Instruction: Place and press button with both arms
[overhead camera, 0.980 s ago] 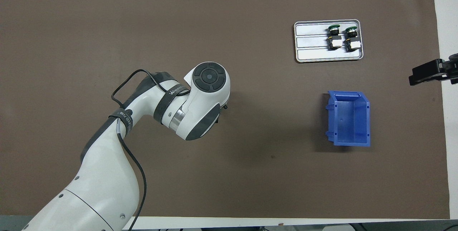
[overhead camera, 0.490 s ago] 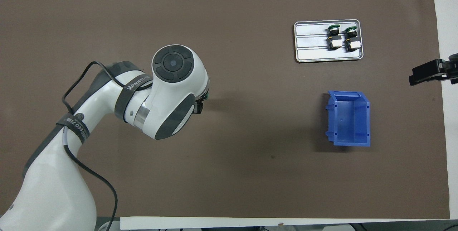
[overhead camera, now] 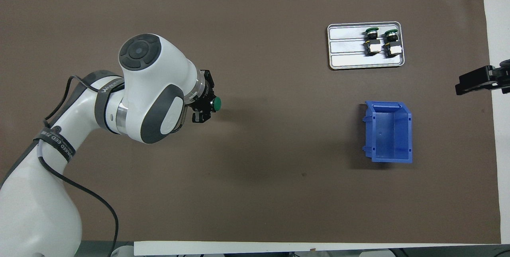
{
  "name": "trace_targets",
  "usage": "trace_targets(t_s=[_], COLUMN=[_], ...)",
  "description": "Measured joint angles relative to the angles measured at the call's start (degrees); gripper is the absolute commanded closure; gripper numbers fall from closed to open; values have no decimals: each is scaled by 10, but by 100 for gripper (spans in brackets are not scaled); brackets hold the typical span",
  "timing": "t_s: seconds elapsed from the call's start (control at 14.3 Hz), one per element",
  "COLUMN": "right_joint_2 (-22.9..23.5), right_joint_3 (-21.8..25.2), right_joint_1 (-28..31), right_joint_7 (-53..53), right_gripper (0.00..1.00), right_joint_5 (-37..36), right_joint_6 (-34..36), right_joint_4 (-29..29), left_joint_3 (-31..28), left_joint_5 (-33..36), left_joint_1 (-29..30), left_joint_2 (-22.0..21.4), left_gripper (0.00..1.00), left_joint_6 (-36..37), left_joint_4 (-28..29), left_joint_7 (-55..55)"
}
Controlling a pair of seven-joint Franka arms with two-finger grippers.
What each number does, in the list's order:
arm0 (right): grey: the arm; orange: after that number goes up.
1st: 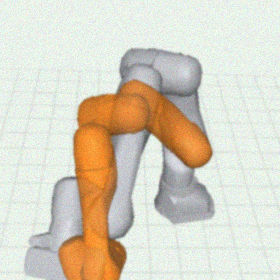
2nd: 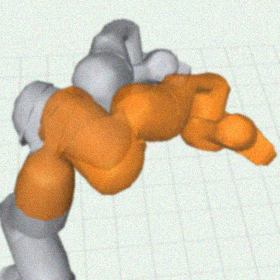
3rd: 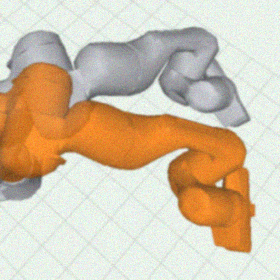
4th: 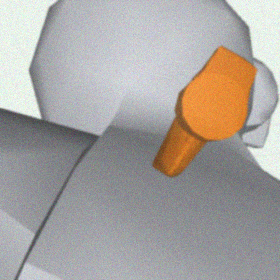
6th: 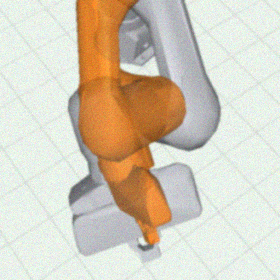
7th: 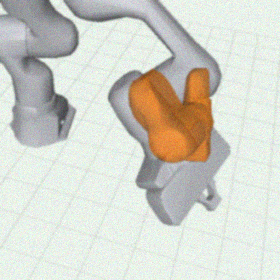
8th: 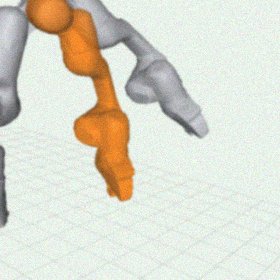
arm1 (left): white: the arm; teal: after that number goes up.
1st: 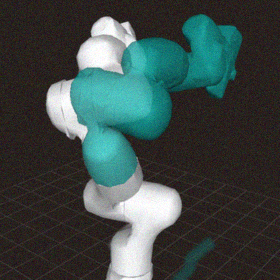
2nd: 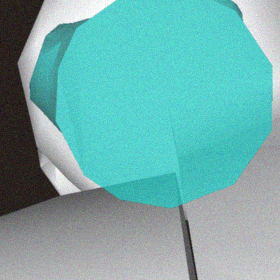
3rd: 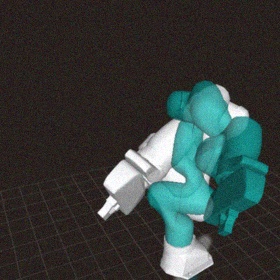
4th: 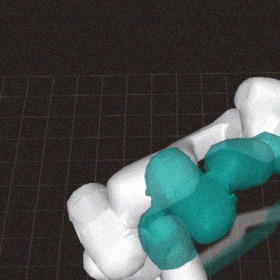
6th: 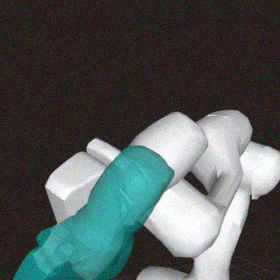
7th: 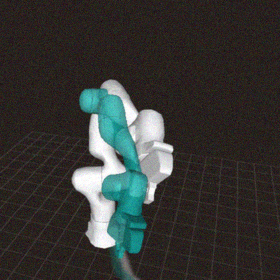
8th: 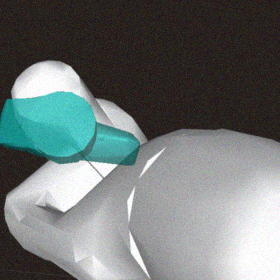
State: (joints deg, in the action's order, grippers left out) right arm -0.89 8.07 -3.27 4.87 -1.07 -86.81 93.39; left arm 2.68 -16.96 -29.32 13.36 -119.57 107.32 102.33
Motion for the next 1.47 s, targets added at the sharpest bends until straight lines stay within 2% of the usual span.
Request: trace_targets(t_s=[0.21,0.28,0.42,0.56,1.12,1.26,1.47], right_joint_2=[0,0,0,0,0,0,0], right_joint_3=[0,0,0,0,0,0,0], right_joint_1=[0,0,0,0,0,0,0], right_joint_7=[0,0,0,0,0,0,0], right_gripper=[1,1,1,1,1,1,1], right_joint_5=[0,0,0,0,0,0,0], right_joint_6=[0,0,0,0,0,0,0], right_joint_4=[0,0,0,0,0,0,0], left_joint_3=[0,0,0,1,7,6,4], left_joint_5=[-107,-132,-194,-244,-269,-295,-375], left_joint_1=[30,34,35,34,21,21,28], left_joint_2=[-10,-13,-20,-27,-36,-36,-36], left_gripper=[94,100,100,100,100,100,100], left_joint_6=[-7,-27,-85,-112,-136,-139,-141], left_joint_4=[13,23,58,87,97,97,99], left_joint_7=[-102,-129,-185,-222,-260,-267,-302])
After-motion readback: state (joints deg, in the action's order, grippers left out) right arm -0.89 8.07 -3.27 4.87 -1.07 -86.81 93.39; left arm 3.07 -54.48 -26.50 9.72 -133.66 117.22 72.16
